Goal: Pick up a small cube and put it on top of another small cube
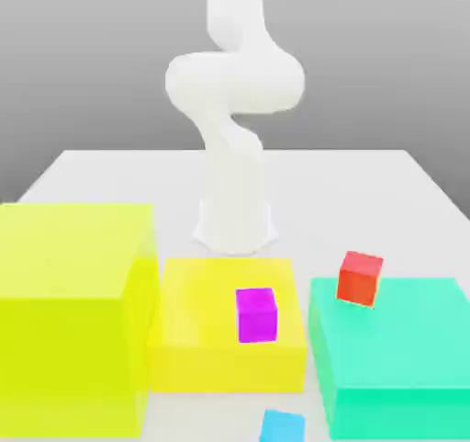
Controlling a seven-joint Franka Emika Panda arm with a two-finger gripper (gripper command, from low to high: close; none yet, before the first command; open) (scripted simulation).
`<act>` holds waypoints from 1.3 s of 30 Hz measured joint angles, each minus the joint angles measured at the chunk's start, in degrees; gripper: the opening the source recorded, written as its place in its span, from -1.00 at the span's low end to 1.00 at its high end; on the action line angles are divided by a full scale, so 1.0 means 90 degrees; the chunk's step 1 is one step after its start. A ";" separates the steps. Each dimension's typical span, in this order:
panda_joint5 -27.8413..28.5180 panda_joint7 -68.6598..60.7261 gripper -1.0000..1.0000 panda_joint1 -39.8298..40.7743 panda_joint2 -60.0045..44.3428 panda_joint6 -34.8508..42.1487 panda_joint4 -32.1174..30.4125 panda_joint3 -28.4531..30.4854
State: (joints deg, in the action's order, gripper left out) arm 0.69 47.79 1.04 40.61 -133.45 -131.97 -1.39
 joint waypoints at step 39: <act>0.0912 0.2524 -1.00 0.0021 -0.7674 -0.2996 -0.0028 -0.0543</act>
State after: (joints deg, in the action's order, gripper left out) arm 8.90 70.51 1.23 -28.46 -160.41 -132.22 -6.29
